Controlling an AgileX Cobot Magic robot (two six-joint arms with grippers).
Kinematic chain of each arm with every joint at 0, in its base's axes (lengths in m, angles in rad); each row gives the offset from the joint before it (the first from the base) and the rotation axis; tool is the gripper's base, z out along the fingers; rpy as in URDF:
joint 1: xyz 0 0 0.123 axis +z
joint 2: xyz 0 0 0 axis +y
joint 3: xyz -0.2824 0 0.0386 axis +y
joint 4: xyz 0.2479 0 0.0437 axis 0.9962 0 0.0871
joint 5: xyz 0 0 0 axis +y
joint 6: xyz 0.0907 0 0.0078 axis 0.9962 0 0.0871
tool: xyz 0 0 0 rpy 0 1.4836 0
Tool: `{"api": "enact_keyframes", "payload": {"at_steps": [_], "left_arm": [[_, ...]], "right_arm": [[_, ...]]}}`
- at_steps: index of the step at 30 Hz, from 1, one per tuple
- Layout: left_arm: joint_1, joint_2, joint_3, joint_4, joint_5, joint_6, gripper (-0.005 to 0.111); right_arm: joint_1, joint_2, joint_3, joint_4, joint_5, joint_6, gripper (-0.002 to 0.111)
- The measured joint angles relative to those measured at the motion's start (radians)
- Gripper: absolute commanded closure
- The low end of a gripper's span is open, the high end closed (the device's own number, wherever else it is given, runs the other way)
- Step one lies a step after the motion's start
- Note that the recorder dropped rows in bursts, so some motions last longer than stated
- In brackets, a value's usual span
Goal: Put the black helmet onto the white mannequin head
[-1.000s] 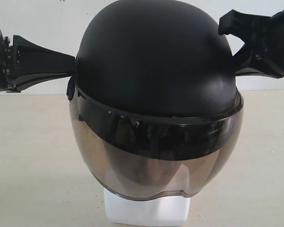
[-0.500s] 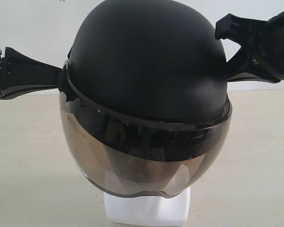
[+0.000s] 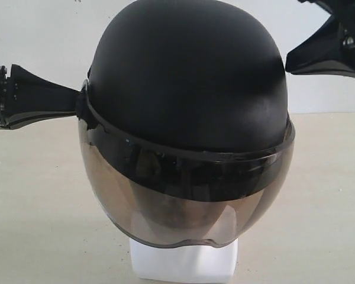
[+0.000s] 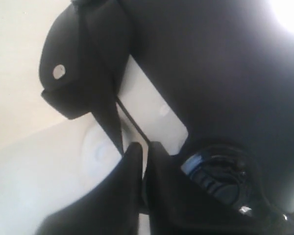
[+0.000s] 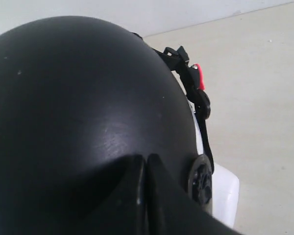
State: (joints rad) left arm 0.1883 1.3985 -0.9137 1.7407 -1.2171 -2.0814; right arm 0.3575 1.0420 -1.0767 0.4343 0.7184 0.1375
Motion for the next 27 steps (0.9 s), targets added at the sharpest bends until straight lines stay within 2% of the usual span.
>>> {"api": "enact_keyframes", "payload": {"at_steps": [13,16,22,25,27], "left_arm": [[0.002,0.023,0.0,0.0,0.0,0.002,0.102],[0.034,0.024,-0.013,0.003,-0.003,0.002,0.102],[0.161,0.009,-0.068,0.005,0.003,-0.009,0.102],[0.169,-0.044,-0.07,0.006,0.007,-0.011,0.102],[0.141,-0.094,-0.07,0.006,0.007,-0.011,0.102]], "right_arm": [[0.001,-0.045,0.0,0.002,0.046,0.009,0.108],[0.001,-0.045,0.0,-0.006,0.055,0.018,0.108],[0.001,-0.045,0.0,-0.066,0.084,0.047,0.108],[0.001,-0.045,0.0,-0.109,0.099,0.071,0.108],[0.001,-0.045,0.0,-0.142,0.111,0.086,0.108]]}}
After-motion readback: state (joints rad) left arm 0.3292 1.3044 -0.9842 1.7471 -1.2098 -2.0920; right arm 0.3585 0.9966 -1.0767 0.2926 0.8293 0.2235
